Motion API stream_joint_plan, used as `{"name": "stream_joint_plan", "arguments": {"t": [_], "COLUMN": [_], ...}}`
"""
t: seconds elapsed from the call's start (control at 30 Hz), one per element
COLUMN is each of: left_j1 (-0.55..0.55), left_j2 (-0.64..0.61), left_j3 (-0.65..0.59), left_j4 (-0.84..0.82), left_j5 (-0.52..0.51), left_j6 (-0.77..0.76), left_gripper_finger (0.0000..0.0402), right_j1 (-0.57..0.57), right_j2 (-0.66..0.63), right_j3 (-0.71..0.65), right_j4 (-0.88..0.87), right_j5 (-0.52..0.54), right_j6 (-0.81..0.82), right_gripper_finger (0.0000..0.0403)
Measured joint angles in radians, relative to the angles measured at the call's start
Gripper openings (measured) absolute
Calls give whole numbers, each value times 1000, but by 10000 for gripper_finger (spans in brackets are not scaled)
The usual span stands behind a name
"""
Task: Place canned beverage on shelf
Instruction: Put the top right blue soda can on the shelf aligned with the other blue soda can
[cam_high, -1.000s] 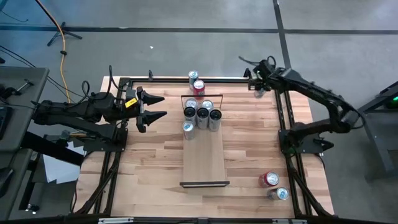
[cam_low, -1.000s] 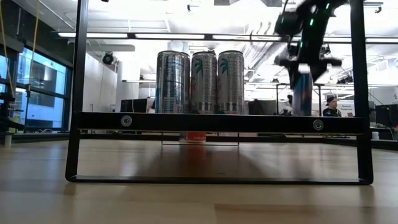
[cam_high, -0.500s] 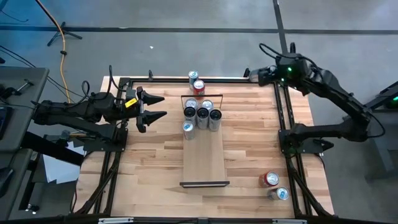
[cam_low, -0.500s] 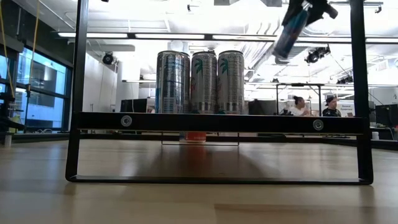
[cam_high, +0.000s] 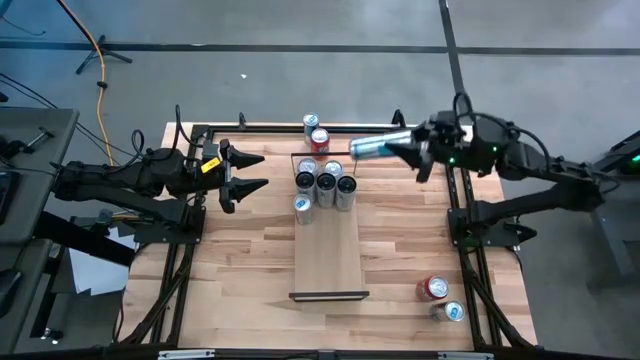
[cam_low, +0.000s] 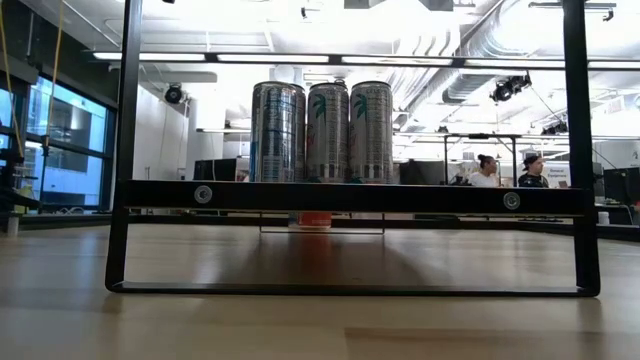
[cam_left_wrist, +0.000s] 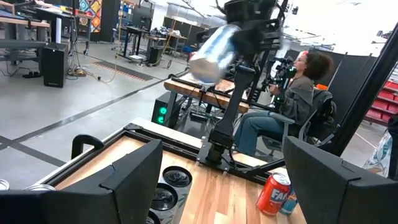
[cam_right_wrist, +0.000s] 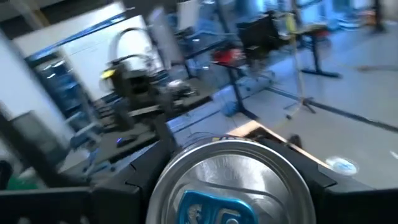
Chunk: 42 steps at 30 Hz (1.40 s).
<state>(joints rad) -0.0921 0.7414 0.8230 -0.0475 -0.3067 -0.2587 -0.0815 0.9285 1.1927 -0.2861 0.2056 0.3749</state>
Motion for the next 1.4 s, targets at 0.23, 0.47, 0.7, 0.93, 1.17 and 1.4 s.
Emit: {"name": "stream_joint_plan", "arguments": {"t": [0.23,0.47,0.7,0.93,1.17,1.4], "left_j1": [0,0,0,0,0,0], "left_j2": [0,0,0,0,0,0], "left_j3": [0,0,0,0,0,0], "left_j4": [0,0,0,0,-1,-5], "left_j5": [0,0,0,0,0,0], "left_j6": [0,0,0,0,0,0], "left_gripper_finger": [294,294,294,294,294,294], "right_j1": [58,58,58,58,80,161], "right_j2": [28,28,28,28,110,335], "right_j3": [-1,-1,-1,-1,32,230], "right_j4": [30,37,37,37,20,-180], "right_j5": [3,2,-21,-25,-64,-126], "right_j6": [-43,-43,-43,-36,-18,-95], "right_gripper_finger": [209,209,209,209,209,209]}}
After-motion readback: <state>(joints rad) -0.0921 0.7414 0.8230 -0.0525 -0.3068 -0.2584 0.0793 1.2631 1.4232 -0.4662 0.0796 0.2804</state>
